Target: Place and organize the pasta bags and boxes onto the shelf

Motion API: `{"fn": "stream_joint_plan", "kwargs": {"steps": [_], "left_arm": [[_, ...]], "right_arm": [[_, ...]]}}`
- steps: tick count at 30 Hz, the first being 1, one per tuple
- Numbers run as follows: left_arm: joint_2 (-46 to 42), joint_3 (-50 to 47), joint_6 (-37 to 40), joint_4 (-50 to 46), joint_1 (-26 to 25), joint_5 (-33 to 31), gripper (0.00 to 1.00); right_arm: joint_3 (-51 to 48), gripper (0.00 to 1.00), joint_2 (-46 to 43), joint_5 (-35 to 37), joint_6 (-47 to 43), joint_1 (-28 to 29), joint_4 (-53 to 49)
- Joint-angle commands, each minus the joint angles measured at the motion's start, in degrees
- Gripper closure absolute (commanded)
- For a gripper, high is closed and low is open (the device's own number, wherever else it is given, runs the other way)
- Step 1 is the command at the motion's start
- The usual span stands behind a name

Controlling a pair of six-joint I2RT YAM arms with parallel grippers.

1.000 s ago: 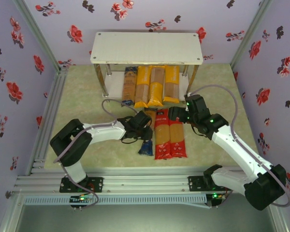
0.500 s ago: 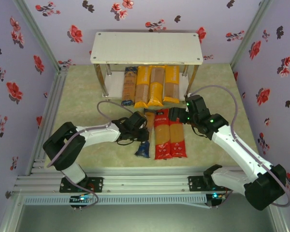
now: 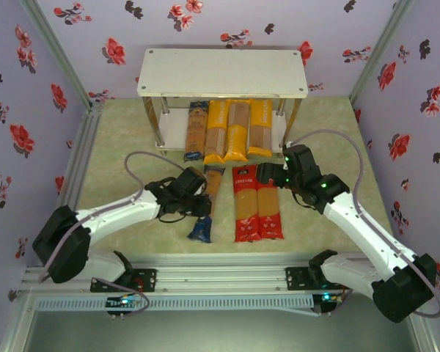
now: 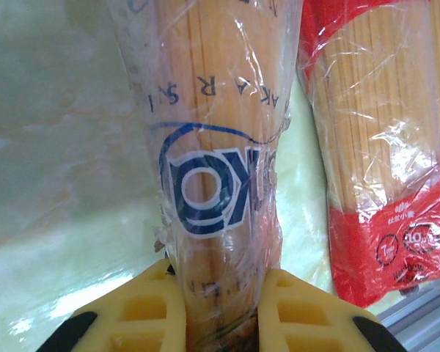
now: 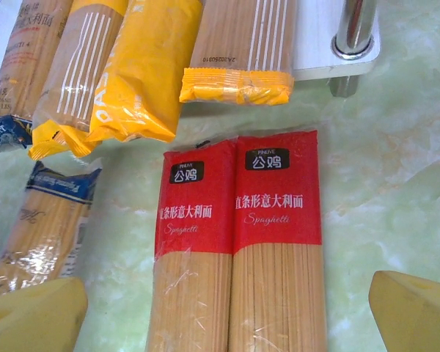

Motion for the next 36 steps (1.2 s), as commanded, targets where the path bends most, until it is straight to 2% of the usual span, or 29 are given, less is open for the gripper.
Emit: {"fn": "stream_joint_plan", "kwargs": {"steps": [1, 13, 21, 26, 31, 36], "left_arm": [[-4.66, -0.06, 1.42, -1.85, 0.97, -0.42, 1.0], [-13.65, 3.89, 3.86, -19.55, 3.39, -0.88, 1.0], [-17.1, 9.54, 9.03, -22.07, 10.52, -0.88, 1.0], [-13.34, 15.26, 15.1, -20.08, 16.83, -0.95, 1.0], [-5.16, 21.86, 20.27, -15.68, 22.13, -0.73, 1.0], [4.06, 28.49, 23.53, -10.99, 25.34, -0.55, 1.0]], "right_arm": [[0.35, 0.01, -0.3, 0.59, 0.98, -0.4, -0.73], [-0.17, 0.01, -0.73, 0.17, 1.27, -0.4, 0.3], [1.01, 0.01, 0.28, -0.84, 0.56, -0.4, 0.4], [1.53, 0.01, 0.66, -1.01, 0.11, -0.4, 0.57], [2.7, 0.01, 1.54, -0.82, -0.53, -0.39, 0.52], [4.53, 0.01, 3.75, -1.17, -1.2, -0.36, 0.49]]}}
